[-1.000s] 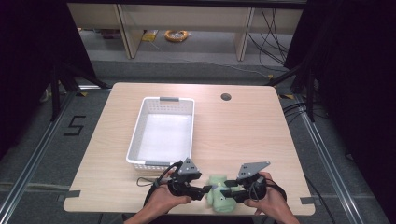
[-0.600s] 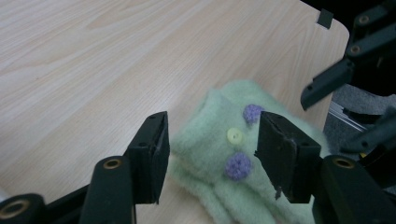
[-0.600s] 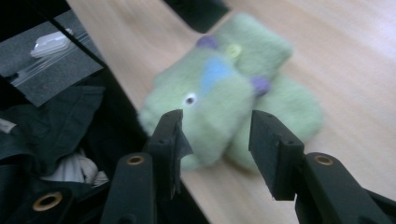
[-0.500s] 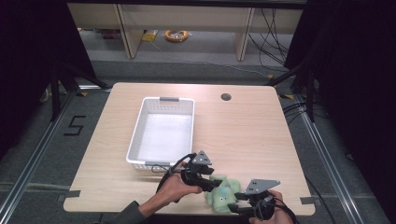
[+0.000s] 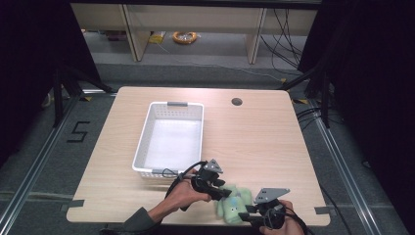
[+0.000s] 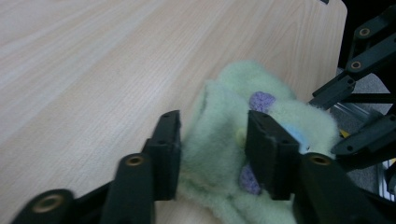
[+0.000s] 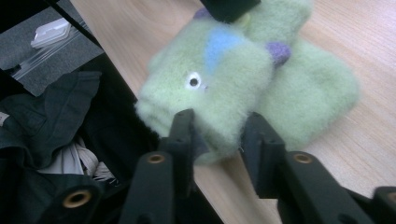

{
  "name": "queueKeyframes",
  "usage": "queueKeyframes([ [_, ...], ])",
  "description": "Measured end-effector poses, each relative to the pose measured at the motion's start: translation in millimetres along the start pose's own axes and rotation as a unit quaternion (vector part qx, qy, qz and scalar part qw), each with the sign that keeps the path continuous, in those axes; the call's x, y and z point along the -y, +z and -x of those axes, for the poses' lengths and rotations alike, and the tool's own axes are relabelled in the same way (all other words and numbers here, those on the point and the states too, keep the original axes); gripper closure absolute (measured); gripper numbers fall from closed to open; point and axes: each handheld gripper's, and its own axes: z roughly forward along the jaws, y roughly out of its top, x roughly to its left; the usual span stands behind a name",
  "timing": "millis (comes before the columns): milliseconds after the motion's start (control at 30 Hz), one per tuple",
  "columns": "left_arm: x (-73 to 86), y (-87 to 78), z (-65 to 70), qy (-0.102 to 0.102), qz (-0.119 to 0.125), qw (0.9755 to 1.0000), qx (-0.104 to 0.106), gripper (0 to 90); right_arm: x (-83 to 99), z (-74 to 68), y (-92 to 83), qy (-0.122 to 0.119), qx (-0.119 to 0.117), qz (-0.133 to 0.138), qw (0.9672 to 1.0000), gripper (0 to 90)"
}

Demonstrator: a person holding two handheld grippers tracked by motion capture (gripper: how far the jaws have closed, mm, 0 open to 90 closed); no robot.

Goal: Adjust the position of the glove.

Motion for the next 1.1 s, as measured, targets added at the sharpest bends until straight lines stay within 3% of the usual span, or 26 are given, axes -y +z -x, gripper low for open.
queueKeyframes([
  [133, 1.5, -2.8, -1.3, 0.013, -0.006, 0.9999, -0.006, 74.9, 0.4, 0.6, -1.2, 0.000, -0.003, 0.010, 0.9999, 75.8],
  [233, 3.1, -3.3, -1.0, -0.001, -0.005, 1.0000, -0.005, 83.7, 0.1, 0.5, -2.6, -0.003, -0.005, 0.017, 0.9998, 79.0],
  [333, 1.8, -6.5, 2.3, 0.013, -0.005, 0.9998, -0.015, 85.5, -0.3, -0.4, -4.5, 0.004, -0.004, 0.021, 0.9998, 79.8],
  [433, 0.7, -11.6, 9.2, 0.014, 0.000, 0.9999, -0.007, 85.9, -2.5, -0.6, -9.4, -0.009, -0.008, 0.029, 0.9995, 80.7],
  [467, -0.3, -15.7, 11.9, 0.024, 0.002, 0.9996, -0.013, 86.0, -3.7, -0.2, -11.6, -0.017, -0.006, 0.034, 0.9993, 80.9],
  [500, -0.1, -18.9, 15.6, 0.012, 0.008, 0.9999, -0.009, 86.1, -5.1, 0.9, -15.0, -0.024, -0.004, 0.040, 0.9989, 81.1],
  [567, 0.2, -28.9, 21.2, 0.005, 0.026, 0.9996, -0.003, 86.1, -9.6, 4.9, -23.2, -0.033, -0.002, 0.046, 0.9984, 81.3],
  [633, 0.9, -31.9, 22.3, 0.007, 0.029, 0.9996, 0.000, 86.2, -12.9, 8.4, -28.8, -0.035, 0.005, 0.048, 0.9982, 81.4],
  [667, 3.4, -35.4, 27.5, -0.019, 0.025, 0.9995, 0.001, 86.2, -12.9, 8.4, -28.8, -0.035, 0.005, 0.048, 0.9982, 81.4],
  [700, 5.4, -37.2, 28.0, -0.009, 0.028, 0.9996, 0.002, 86.2, -15.1, 11.3, -31.6, -0.041, 0.006, 0.049, 0.9979, 81.5],
  [733, 7.5, -37.7, 31.0, -0.023, 0.031, 0.9992, 0.005, 86.2, -17.5, 12.6, -34.7, -0.037, 0.002, 0.047, 0.9982, 81.5],
  [767, 10.8, -37.8, 31.3, -0.014, 0.044, 0.9989, 0.013, 86.2, -22.0, 17.9, -37.1, -0.055, 0.003, 0.048, 0.9973, 81.7],
  [800, 10.8, -37.8, 31.3, -0.014, 0.044, 0.9989, 0.013, 86.3, -22.0, 17.9, -37.1, -0.055, 0.003, 0.048, 0.9973, 81.7],
  [900, 15.9, -38.6, 32.9, -0.024, 0.060, 0.9978, 0.014, 86.2, -30.9, 24.6, -40.2, -0.071, 0.001, 0.035, 0.9969, 81.8],
  [967, 21.7, -34.5, 34.5, -0.050, 0.066, 0.9964, 0.016, 86.2, -41.4, 31.4, -41.0, -0.085, 0.001, 0.019, 0.9962, 81.9],
  [1100, 27.2, -29.9, 34.4, -0.057, 0.067, 0.9960, 0.014, 86.0, -51.4, 40.7, -39.0, -0.095, -0.009, 0.003, 0.9954, 81.9],
])
